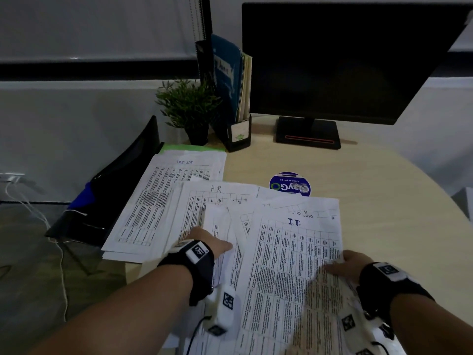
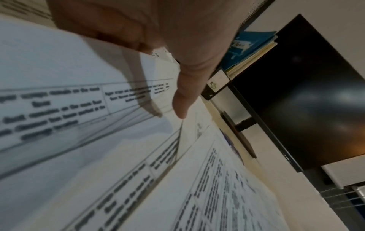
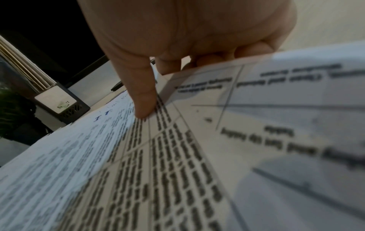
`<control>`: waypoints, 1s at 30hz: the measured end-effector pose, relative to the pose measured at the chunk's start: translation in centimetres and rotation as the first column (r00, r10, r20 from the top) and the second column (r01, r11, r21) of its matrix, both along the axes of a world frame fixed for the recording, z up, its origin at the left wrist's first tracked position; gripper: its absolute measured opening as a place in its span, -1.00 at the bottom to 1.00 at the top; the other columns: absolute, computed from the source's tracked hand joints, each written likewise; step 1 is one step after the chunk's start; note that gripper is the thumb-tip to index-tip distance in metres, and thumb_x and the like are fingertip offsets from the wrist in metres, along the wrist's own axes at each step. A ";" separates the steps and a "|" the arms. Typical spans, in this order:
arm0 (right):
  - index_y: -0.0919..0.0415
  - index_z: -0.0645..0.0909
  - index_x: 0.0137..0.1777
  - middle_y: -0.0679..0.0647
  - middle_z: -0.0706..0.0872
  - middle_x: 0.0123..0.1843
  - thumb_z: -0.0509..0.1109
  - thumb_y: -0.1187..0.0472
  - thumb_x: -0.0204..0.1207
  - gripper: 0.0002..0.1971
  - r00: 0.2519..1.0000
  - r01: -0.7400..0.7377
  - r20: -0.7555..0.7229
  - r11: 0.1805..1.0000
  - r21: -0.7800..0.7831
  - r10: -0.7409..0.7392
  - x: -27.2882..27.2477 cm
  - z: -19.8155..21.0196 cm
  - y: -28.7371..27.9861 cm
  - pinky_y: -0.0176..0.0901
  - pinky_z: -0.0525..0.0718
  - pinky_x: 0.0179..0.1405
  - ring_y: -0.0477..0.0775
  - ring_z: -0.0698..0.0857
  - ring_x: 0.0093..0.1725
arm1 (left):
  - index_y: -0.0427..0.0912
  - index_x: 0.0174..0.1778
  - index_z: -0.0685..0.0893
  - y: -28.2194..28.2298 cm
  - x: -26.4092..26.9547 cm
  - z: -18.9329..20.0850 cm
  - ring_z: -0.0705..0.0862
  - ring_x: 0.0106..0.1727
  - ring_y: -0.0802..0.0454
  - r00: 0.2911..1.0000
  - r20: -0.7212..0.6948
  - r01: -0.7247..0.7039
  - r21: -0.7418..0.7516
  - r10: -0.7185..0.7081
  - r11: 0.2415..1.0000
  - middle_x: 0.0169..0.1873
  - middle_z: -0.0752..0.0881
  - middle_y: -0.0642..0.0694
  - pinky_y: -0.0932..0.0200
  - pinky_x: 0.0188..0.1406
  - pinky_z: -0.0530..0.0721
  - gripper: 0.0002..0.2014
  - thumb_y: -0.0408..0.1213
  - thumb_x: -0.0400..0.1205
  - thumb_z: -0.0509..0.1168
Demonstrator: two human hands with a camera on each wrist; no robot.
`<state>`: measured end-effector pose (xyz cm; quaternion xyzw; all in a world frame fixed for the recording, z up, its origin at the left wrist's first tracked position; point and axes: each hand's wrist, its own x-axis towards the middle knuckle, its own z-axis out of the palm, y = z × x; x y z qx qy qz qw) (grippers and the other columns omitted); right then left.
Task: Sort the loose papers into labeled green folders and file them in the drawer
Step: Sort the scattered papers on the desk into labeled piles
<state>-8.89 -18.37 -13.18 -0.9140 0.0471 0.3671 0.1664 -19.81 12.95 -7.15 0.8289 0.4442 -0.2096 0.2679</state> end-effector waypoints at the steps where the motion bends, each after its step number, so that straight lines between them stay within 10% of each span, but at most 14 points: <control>1: 0.20 0.52 0.40 0.18 0.63 0.35 0.49 -0.16 0.41 -0.35 1.000 0.004 -0.004 1.000 0.011 -0.004 0.1 -0.2 -0.1 -0.05 0.58 0.29 0.18 0.64 0.26 | -0.27 0.47 0.40 0.1 0.2 0.1 0.61 0.29 -0.16 1.000 0.018 0.014 -0.037 -0.013 0.999 0.33 0.60 -0.19 0.08 0.28 0.61 -0.15 0.10 0.36 0.53; 9: 0.30 0.26 0.59 0.25 0.35 0.58 0.35 -0.06 0.58 -0.31 0.999 0.035 -0.006 0.999 0.021 -0.034 0.2 -0.2 -0.4 -0.11 0.41 0.41 0.23 0.41 0.51 | -0.02 0.61 0.01 -2.6 -0.8 0.1 0.39 0.46 -0.22 0.956 -0.105 0.285 0.109 -0.275 0.952 0.48 0.25 -0.21 -0.10 0.33 0.53 0.06 0.09 0.33 0.53; 15: 0.22 0.40 0.48 0.22 0.52 0.45 0.41 -0.13 0.50 -0.35 1.000 -0.015 0.018 1.000 0.002 0.015 0.0 -0.1 -0.3 -0.13 0.53 0.27 0.21 0.56 0.35 | -0.16 0.64 -0.02 -2.3 -0.4 0.4 0.39 0.50 -0.22 1.000 -0.024 -0.013 0.036 0.014 0.999 0.56 0.20 -0.27 -0.04 0.35 0.54 0.17 0.00 0.28 0.61; 18: 0.19 0.43 0.46 0.19 0.56 0.41 0.42 -0.16 0.48 -0.36 0.999 -0.029 0.019 1.000 -0.005 0.029 0.2 -0.3 -0.6 -0.14 0.54 0.24 0.19 0.59 0.31 | -0.28 0.46 0.35 -1.3 -0.5 0.6 0.62 0.19 -0.11 1.000 -0.030 -0.007 0.037 0.008 0.999 0.22 0.59 -0.16 0.13 0.09 0.68 -0.09 0.05 0.28 0.56; 21: 0.21 0.42 0.48 0.21 0.54 0.43 0.45 -0.14 0.46 -0.32 1.000 -0.026 0.016 1.000 0.010 0.026 0.2 -0.4 -0.6 -0.11 0.53 0.29 0.19 0.57 0.35 | -0.30 0.29 0.52 -1.2 -0.5 0.9 0.59 -0.09 -0.04 0.998 0.015 0.062 -0.053 -0.061 0.997 -0.22 0.55 -0.03 0.22 -0.07 0.65 -0.40 -0.05 0.42 0.50; 30: 0.21 0.40 0.49 0.20 0.56 0.41 0.42 -0.15 0.48 -0.32 0.998 -0.053 0.025 0.998 -0.020 0.053 -0.1 -0.1 -0.5 -0.10 0.57 0.27 0.18 0.60 0.31 | 0.09 0.44 0.27 -5.2 -2.3 -0.5 0.30 0.41 -0.18 0.882 0.057 0.455 0.149 -0.467 0.878 0.43 0.29 -0.13 -0.08 0.31 0.45 -0.31 -0.07 0.45 0.46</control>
